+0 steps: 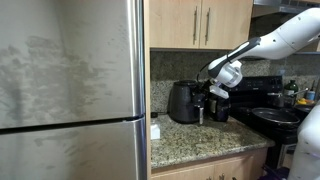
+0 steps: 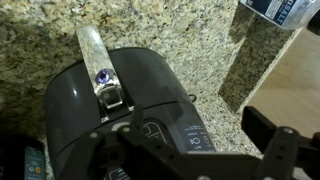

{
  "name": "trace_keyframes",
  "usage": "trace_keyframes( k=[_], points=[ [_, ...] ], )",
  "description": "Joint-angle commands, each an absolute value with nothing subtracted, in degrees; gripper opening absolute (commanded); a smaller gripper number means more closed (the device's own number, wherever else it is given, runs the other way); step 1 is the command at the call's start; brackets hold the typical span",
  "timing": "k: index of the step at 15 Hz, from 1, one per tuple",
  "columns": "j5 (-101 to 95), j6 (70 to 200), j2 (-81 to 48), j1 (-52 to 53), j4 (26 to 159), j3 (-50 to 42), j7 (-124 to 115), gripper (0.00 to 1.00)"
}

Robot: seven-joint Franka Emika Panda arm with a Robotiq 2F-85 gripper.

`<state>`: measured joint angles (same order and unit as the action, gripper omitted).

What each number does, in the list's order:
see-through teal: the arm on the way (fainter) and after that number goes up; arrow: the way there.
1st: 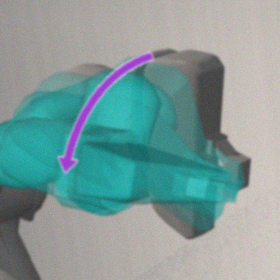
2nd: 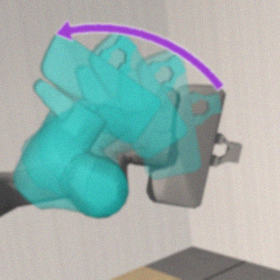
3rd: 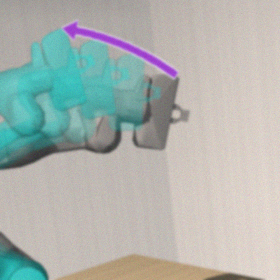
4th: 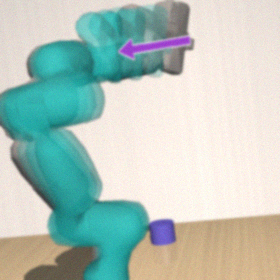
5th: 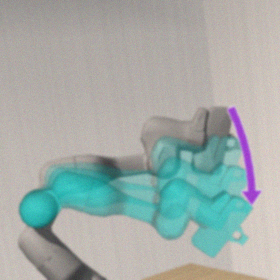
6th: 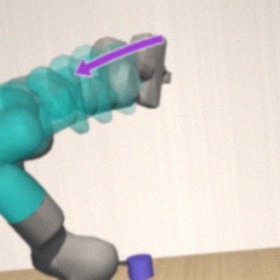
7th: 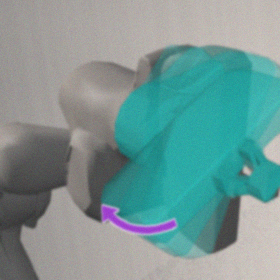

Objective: Turn on the air fryer

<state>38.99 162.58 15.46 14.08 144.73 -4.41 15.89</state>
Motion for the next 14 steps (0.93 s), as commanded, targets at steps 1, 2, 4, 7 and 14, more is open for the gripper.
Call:
trace_keyframes(
  k=[1, 2, 4, 7, 14],
  points=[
    [39.73, 163.47, 12.84, 14.28, 143.56, -4.37, 15.19, 1.0],
    [39.81, 163.58, 12.26, 14.28, 143.34, -4.35, 14.82, 1.0],
    [39.64, 164.29, 11.55, 14.07, 143.23, -4.24, 13.6, 1.0],
    [39.06, 163.11, 12.97, 14.08, 144.32, -4.41, 13.89, 1.0],
    [43.07, 170.14, 8.47, 15.9, 141.45, -4.65, 14.86, 1.0]
  ],
)
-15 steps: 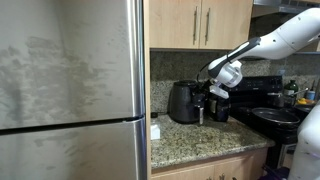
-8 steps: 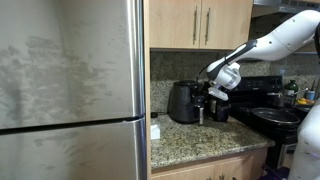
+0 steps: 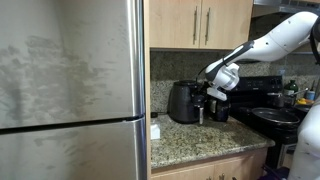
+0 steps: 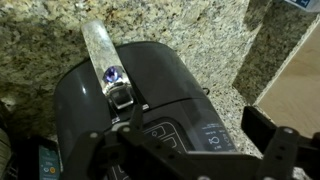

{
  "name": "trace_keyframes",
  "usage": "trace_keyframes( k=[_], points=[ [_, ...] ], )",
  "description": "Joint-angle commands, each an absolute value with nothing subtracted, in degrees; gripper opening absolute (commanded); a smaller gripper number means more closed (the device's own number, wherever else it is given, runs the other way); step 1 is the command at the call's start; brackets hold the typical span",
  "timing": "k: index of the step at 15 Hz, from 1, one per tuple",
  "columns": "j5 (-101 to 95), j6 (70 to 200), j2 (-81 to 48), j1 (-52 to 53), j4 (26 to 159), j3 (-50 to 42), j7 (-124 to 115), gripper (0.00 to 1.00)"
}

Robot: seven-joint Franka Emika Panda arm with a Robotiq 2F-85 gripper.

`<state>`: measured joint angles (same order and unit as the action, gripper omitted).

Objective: Turn on the air fryer

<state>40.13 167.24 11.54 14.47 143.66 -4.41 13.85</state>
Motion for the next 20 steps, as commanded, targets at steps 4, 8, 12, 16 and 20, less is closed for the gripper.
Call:
trace_keyframes(
  k=[4, 8, 12, 16, 20],
  points=[
    [48.88, 170.97, 7.75, 18.75, 140.02, -5.06, 18.05, 1.0],
    [46.92, 169.77, 8.96, 18.07, 140.97, -4.44, 15.97, 1.0],
    [48.14, 172.07, 6.69, 18.44, 139.57, -4.7, 16.59, 1.0],
    [50.29, 175.21, 6.61, 19.0, 138.86, -4.74, 17.17, 1.0],
    [48.12, 173.12, 8.44, 18.31, 140.37, -4.46, 15.84, 1.0]
  ],
)
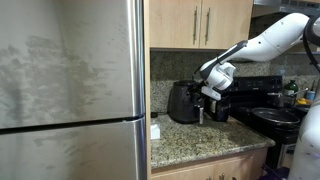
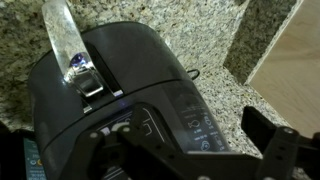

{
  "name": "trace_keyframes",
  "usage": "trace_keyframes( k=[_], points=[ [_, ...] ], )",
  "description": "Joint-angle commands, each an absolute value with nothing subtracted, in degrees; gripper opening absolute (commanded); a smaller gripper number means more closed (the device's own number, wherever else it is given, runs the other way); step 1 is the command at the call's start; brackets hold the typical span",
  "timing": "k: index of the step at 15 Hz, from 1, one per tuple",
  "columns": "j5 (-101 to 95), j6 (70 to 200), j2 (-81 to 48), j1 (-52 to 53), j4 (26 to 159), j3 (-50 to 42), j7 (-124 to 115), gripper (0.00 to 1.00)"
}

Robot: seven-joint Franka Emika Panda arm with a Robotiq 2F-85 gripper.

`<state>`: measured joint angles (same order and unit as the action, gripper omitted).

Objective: Turn on the air fryer

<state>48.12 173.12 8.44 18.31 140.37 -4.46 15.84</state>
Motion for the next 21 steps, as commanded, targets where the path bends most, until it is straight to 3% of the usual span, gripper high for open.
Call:
trace_keyframes(
  k=[1, 21],
  points=[
    [48.12, 173.12, 8.44, 18.31, 140.37, -4.46, 15.84, 1.0],
    [51.51, 177.41, 0.65, 18.94, 134.83, -5.16, 16.21, 1.0]
  ],
)
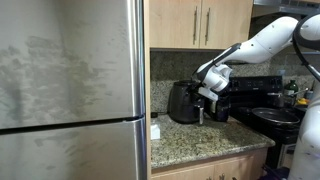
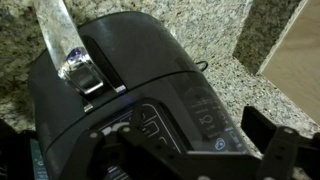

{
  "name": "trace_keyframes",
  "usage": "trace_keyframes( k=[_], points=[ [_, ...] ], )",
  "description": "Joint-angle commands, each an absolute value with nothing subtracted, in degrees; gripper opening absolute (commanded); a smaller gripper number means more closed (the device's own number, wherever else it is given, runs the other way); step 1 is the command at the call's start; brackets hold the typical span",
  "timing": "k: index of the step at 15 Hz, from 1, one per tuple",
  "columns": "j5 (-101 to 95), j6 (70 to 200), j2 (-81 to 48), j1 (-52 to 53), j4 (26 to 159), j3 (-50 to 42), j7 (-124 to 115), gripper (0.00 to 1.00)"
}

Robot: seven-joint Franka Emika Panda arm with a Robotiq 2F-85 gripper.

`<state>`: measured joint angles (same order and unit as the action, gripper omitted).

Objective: Turn on the air fryer

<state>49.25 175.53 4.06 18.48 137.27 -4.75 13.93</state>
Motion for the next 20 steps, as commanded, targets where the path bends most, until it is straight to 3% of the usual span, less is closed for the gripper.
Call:
trace_keyframes(
  k=[1, 7, 13, 17, 18, 20],
  points=[
    [51.51, 177.78, -0.03, 18.84, 134.45, -5.12, 16.28, 1.0],
    [55.43, 178.51, -0.61, 19.11, 133.13, -5.03, 18.93, 1.0],
    [38.96, 161.56, 13.93, 16.57, 146.6, -6.1, 9.7, 1.0],
    [38.5, 146.46, 26.53, 13.82, 150.13, -5.84, 13.1, 1.0],
    [40.43, 151.88, 18.7, 14.7, 146.02, -4.98, 12.11, 1.0],
    [40.0, 147.24, 24.58, 13.86, 147.97, -5.35, 12.44, 1.0]
  ],
)
